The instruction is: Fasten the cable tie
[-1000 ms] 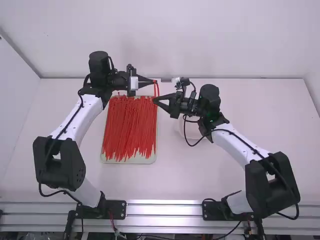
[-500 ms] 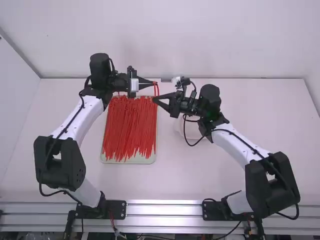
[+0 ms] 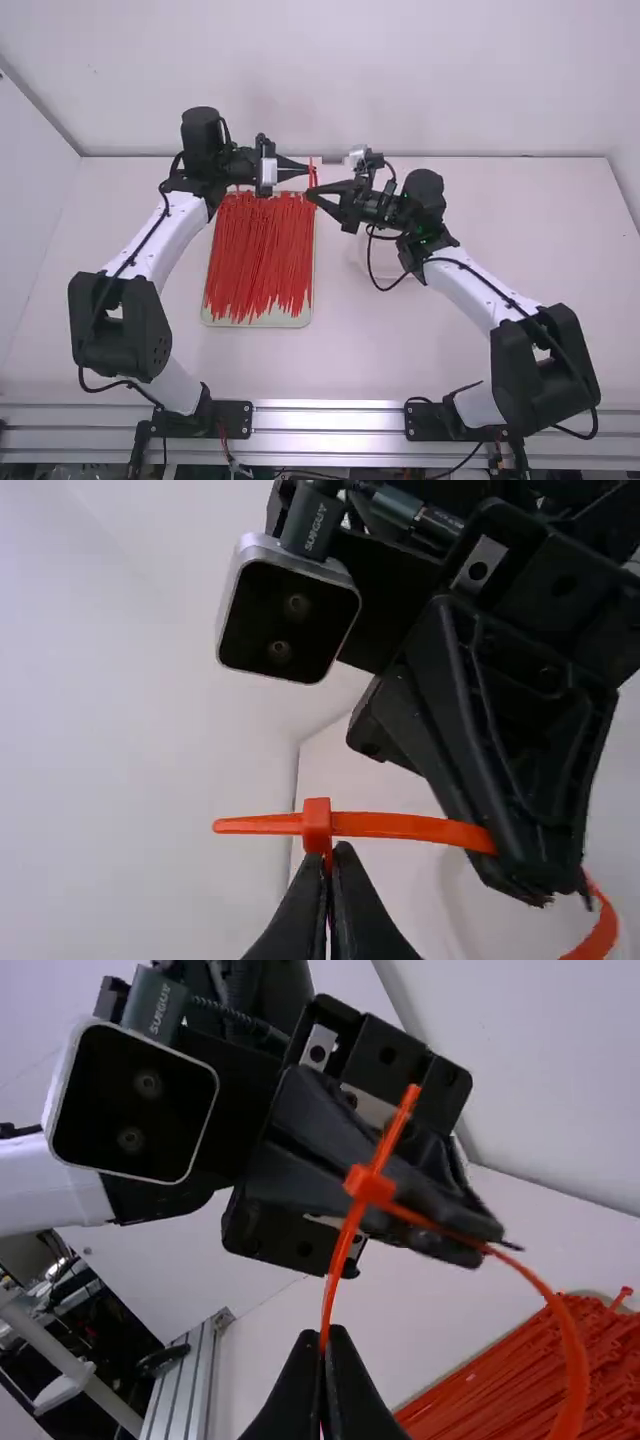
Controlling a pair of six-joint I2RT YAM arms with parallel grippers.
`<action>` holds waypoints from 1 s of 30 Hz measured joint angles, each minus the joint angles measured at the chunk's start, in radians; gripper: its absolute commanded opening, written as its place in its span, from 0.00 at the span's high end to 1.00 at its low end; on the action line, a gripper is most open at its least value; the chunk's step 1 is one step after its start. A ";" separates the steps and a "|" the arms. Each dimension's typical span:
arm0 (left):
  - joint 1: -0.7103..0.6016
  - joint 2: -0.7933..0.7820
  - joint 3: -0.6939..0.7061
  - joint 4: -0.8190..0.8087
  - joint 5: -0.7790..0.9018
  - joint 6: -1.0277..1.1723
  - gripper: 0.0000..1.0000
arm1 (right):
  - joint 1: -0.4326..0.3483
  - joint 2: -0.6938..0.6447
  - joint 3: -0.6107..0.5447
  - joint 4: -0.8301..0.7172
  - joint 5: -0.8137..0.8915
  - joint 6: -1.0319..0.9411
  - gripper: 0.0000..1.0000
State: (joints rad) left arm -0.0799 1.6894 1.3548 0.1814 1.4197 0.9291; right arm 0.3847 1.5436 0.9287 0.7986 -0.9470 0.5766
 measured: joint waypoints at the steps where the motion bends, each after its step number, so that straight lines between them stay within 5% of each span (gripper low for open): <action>1: 0.000 0.000 0.000 -0.006 0.003 0.000 0.98 | -0.006 0.000 0.000 0.000 0.000 0.005 1.00; 30: -0.020 0.000 0.000 -0.080 0.002 0.000 0.98 | -0.031 0.002 0.000 0.097 -0.031 0.071 0.98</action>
State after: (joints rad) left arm -0.1001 1.6894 1.3544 0.1013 1.4212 0.9287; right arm 0.3534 1.5455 0.9283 0.8951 -0.9775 0.6476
